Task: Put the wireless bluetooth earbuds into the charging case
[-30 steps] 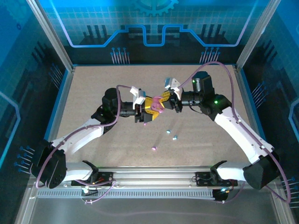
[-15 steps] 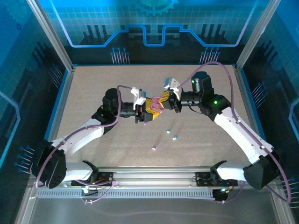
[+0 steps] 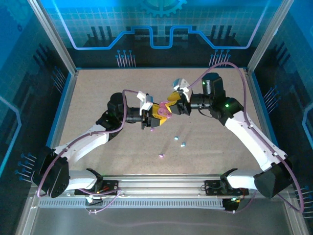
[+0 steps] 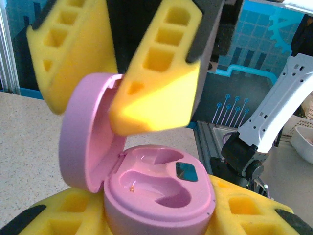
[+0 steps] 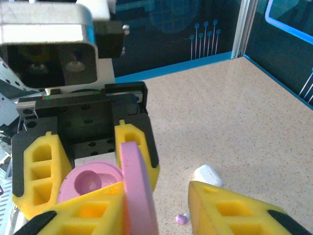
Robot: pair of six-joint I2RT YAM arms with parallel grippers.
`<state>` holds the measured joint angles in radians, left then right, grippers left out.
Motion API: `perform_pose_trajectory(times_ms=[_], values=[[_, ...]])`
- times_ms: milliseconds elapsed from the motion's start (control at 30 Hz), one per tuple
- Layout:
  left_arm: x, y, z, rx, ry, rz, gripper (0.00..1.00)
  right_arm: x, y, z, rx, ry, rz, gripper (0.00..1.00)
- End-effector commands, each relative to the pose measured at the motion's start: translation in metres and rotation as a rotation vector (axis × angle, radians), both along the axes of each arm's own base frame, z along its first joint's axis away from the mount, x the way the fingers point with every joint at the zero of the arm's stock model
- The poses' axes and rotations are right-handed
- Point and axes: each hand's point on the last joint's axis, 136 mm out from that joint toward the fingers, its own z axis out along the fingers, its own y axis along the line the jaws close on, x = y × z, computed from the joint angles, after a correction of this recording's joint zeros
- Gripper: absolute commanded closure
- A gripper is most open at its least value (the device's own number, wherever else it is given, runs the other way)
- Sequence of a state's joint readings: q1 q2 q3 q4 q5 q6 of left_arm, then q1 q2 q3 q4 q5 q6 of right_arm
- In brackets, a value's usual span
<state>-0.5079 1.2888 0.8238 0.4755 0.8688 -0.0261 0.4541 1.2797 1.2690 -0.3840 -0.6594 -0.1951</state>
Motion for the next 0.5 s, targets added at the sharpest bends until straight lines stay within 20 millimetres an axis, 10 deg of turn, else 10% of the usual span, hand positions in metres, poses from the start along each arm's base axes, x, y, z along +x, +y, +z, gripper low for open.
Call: perform_pose_trajectory(times_ms=[0,467], values=[[-0.008,0.002,0.016,-0.026,-0.064,-0.012,0.68,0.005,-0.005,0.013,0.051,0.082,-0.014,0.60],[0.014,0.006,0.009,-0.020,-0.050,0.120,0.68,0.010,-0.018,0.050,0.132,0.177,-0.124,0.31]])
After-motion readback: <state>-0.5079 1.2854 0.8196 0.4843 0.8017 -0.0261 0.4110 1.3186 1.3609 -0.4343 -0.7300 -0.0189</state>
